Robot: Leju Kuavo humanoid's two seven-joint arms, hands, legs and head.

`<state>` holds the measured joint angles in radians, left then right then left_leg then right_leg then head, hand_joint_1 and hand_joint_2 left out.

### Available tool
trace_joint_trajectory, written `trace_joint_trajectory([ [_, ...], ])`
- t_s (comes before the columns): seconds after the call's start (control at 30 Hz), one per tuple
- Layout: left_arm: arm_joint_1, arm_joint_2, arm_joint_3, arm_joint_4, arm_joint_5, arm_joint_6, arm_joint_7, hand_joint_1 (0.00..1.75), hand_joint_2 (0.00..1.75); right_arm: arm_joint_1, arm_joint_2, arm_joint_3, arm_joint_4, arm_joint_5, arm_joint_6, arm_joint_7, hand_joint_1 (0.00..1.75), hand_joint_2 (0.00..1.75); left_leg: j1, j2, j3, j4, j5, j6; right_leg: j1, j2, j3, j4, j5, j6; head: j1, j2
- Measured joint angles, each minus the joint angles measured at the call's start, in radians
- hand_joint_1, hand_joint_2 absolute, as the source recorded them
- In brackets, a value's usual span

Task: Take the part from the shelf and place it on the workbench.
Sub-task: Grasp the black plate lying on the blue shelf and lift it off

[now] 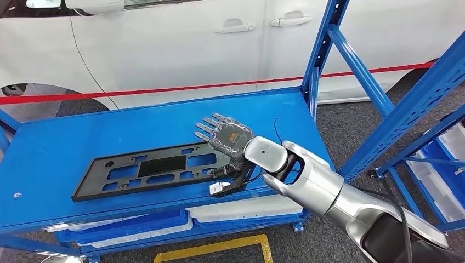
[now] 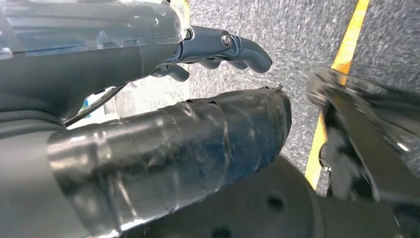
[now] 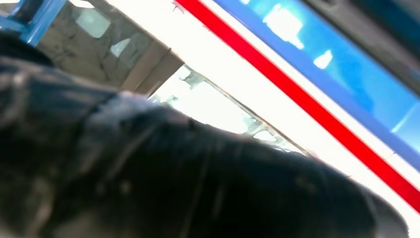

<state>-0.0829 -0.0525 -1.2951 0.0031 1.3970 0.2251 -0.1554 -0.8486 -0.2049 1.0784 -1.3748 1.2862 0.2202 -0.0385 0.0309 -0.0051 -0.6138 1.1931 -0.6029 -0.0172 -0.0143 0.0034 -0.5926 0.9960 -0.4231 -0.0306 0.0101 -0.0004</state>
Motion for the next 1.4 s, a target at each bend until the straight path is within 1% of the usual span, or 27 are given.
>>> trace_joint_trajectory([
  [0.03, 0.001, 0.001, 0.000, 0.000, 0.000, -0.001, -0.001, 0.00, 0.00, -0.004, 0.000, 0.000, 0.000, 0.000, 0.000, 0.000, 0.00, 0.00, -0.005, 0.001, 0.005, -0.062, 0.064, 0.011, 0.002, 0.001, 0.009, 0.000, -0.006, 0.000, 0.000, 0.000],
  [0.07, 0.003, 0.003, 0.000, 0.001, 0.000, -0.001, -0.001, 0.00, 0.00, -0.007, 0.000, 0.000, 0.000, 0.000, 0.000, 0.000, 0.00, 0.00, -0.012, 0.002, 0.013, -0.121, 0.120, 0.023, 0.005, 0.002, 0.017, 0.001, -0.011, 0.002, 0.001, 0.000],
  [0.1, 0.003, 0.005, 0.000, 0.001, 0.000, -0.002, 0.000, 0.00, 0.00, -0.011, 0.000, 0.000, 0.000, 0.000, 0.001, 0.000, 0.00, 0.00, -0.018, 0.004, 0.020, -0.168, 0.155, 0.034, 0.006, 0.003, 0.020, 0.001, -0.015, 0.006, 0.000, 0.000],
  [0.13, 0.002, 0.007, 0.000, 0.002, 0.000, -0.003, 0.000, 0.00, 0.00, -0.014, 0.000, 0.000, 0.000, -0.001, 0.002, -0.001, 0.00, 0.00, -0.022, 0.005, 0.023, -0.195, 0.173, 0.041, 0.007, 0.002, 0.020, 0.002, -0.018, 0.010, 0.000, 0.000],
  [0.17, 0.001, 0.008, 0.000, 0.003, 0.000, -0.004, 0.000, 0.00, 0.00, -0.016, 0.000, 0.000, 0.000, -0.001, 0.003, -0.002, 0.00, 0.00, -0.024, 0.005, 0.024, -0.203, 0.175, 0.040, 0.009, 0.002, 0.019, 0.005, -0.022, 0.014, 0.000, 0.000],
  [0.2, 0.000, 0.007, 0.000, 0.003, 0.000, -0.004, 0.000, 0.00, 0.00, -0.019, 0.000, 0.000, 0.000, -0.001, 0.004, -0.003, 0.00, 0.00, -0.023, 0.003, 0.025, -0.207, 0.177, 0.032, 0.009, 0.001, 0.017, 0.006, -0.024, 0.014, 0.000, 0.000],
  [0.27, 0.000, 0.006, 0.000, 0.003, 0.000, -0.005, 0.002, 0.00, 0.00, -0.024, 0.000, 0.000, -0.001, -0.003, 0.009, -0.006, 0.00, 0.00, -0.023, -0.001, 0.026, -0.207, 0.186, 0.018, 0.009, -0.002, 0.017, 0.009, -0.027, 0.011, 0.001, 0.000],
  [0.3, 0.001, 0.006, 0.000, 0.003, 0.000, -0.005, 0.004, 0.00, 0.00, -0.027, 0.000, 0.000, -0.001, -0.004, 0.012, -0.007, 0.00, 0.00, -0.024, -0.002, 0.025, -0.206, 0.185, 0.015, 0.008, -0.003, 0.018, 0.008, -0.027, 0.010, 0.001, 0.000],
  [0.37, 0.000, 0.006, 0.000, 0.003, 0.000, -0.004, 0.007, 0.00, 0.00, -0.033, 0.000, 0.000, -0.002, -0.010, 0.019, -0.012, 0.00, 0.00, -0.027, -0.003, 0.025, -0.204, 0.183, 0.022, 0.005, -0.003, 0.020, 0.006, -0.028, 0.012, 0.001, 0.000],
  [0.53, -0.001, 0.006, 0.000, 0.003, 0.000, 0.001, 0.011, 0.00, 0.00, -0.043, 0.000, 0.000, -0.024, -0.041, 0.038, -0.016, 0.00, 0.00, -0.031, -0.003, 0.025, -0.201, 0.179, 0.031, 0.001, -0.003, 0.023, 0.002, -0.028, 0.016, 0.001, 0.000],
  [0.67, -0.001, 0.005, 0.000, 0.003, 0.000, 0.009, 0.011, 0.00, 0.00, -0.042, -0.004, 0.000, -0.057, -0.053, 0.046, -0.016, 0.00, 0.00, -0.032, -0.003, 0.025, -0.197, 0.175, 0.036, 0.001, -0.003, 0.025, 0.001, -0.030, 0.028, 0.001, 0.000],
  [0.8, -0.002, 0.005, 0.000, 0.003, 0.000, 0.012, 0.011, 0.00, 0.00, -0.042, -0.010, 0.000, -0.082, -0.055, 0.048, -0.016, 0.00, 0.00, -0.032, -0.003, 0.025, -0.196, 0.174, 0.038, 0.001, -0.003, 0.026, 0.001, -0.031, 0.029, 0.001, 0.000],
  [1.07, -0.002, 0.005, 0.000, 0.003, 0.000, 0.013, 0.010, 0.00, 0.00, -0.038, -0.021, 0.000, -0.100, -0.063, 0.048, -0.018, 0.00, 0.00, -0.031, -0.003, 0.025, -0.196, 0.174, 0.038, 0.001, -0.003, 0.026, 0.001, -0.031, 0.031, 0.001, 0.000],
  [1.4, -0.004, 0.005, -0.004, 0.003, 0.000, 0.012, 0.008, 0.00, 0.00, 0.019, -0.046, 0.000, -0.098, -0.084, 0.029, -0.020, 0.00, 0.00, -0.031, -0.003, 0.025, -0.196, 0.174, 0.038, 0.001, -0.003, 0.026, 0.001, -0.032, 0.032, 0.001, 0.000],
])
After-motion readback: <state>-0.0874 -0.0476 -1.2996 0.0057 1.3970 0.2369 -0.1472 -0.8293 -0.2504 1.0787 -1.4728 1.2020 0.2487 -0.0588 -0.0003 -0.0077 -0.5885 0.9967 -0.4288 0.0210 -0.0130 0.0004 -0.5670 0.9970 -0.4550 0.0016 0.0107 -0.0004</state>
